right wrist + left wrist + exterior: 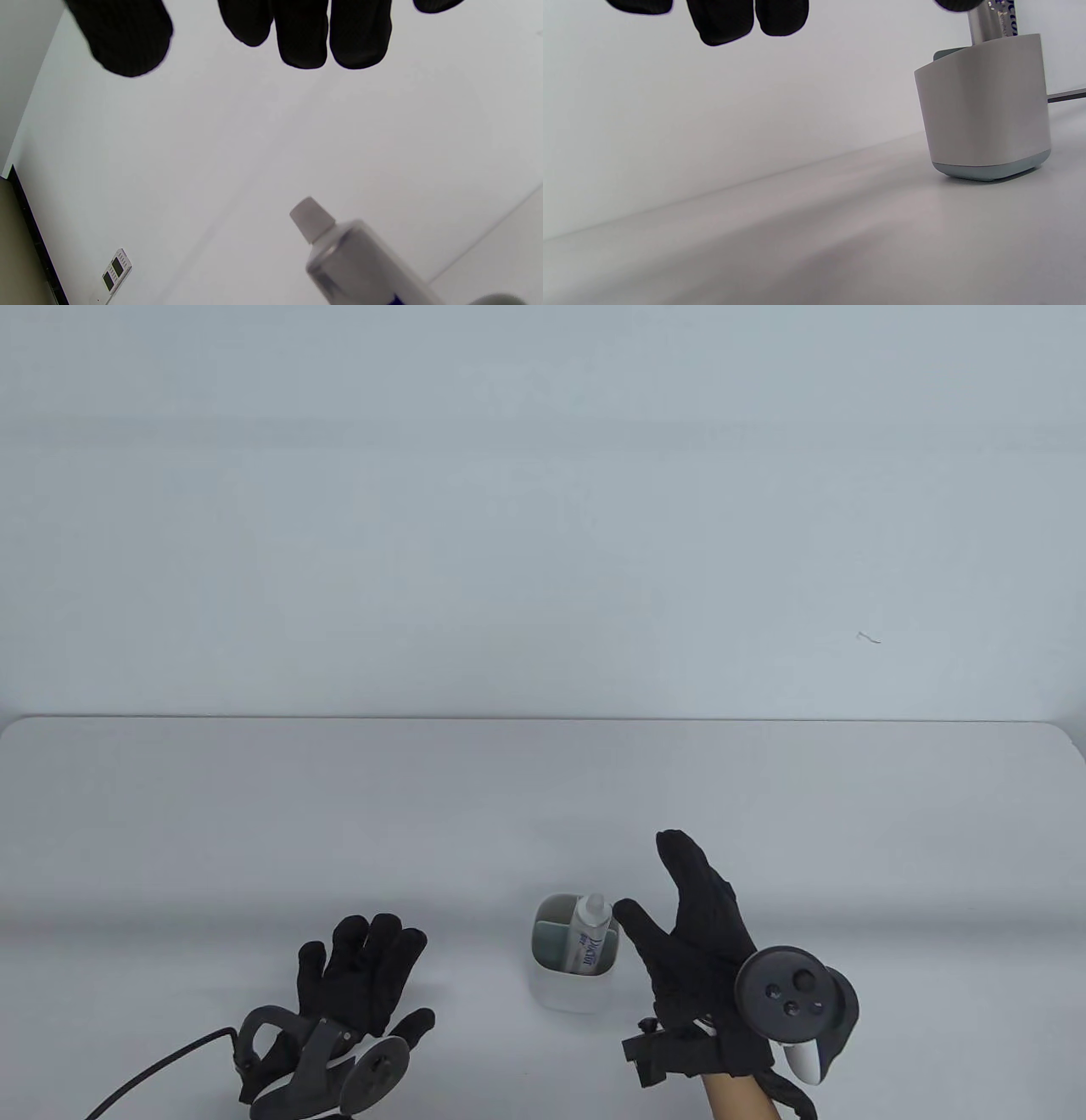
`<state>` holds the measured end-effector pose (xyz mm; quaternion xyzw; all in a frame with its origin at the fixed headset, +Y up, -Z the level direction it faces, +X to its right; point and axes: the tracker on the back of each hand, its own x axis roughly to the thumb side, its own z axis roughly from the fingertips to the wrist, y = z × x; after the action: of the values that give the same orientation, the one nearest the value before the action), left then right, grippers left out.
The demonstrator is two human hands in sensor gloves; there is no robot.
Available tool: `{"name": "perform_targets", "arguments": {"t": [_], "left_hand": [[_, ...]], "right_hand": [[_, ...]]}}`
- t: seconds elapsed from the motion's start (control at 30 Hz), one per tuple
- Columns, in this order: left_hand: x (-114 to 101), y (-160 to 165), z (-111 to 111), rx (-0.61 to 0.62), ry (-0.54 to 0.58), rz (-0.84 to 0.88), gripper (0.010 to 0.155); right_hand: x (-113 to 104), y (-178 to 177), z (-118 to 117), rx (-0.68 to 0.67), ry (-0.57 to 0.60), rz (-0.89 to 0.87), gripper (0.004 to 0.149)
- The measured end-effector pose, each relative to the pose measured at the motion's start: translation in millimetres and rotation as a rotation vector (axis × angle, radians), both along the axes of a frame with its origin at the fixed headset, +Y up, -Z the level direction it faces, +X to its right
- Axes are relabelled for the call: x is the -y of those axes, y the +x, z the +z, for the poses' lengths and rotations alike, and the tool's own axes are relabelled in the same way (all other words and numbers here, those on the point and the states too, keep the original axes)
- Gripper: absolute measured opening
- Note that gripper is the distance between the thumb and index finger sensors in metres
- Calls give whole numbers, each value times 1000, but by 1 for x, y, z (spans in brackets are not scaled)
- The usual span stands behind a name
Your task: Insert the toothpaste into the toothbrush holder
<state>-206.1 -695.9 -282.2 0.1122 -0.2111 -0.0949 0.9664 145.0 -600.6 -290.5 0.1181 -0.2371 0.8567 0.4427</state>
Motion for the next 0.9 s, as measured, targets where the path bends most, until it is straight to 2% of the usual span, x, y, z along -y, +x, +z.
{"name": "perform_targets", "arguments": {"t": [0.13,0.23,0.37,0.5,0.57,0.67,0.9], "left_hand": [[0,-1,0,-9,10,-2,80],[-1,-2,0,-18,15,-8,80],[-1,-3,-1,-25,13,-4,80],[3,-3,-3,-26,-1,-23,80],[5,-3,-4,-29,-8,-32,80],[8,-4,-6,-35,-21,-42,80],[12,-5,-8,-44,-46,-49,80]], "right_hand": [[-5,17,15,89,41,232,75],[1,28,17,159,27,427,74],[24,40,11,221,-40,672,75],[63,49,1,211,-115,858,78],[86,53,-4,181,-167,898,81],[100,58,-14,121,-359,917,84],[97,58,-12,131,-316,856,84]]}}
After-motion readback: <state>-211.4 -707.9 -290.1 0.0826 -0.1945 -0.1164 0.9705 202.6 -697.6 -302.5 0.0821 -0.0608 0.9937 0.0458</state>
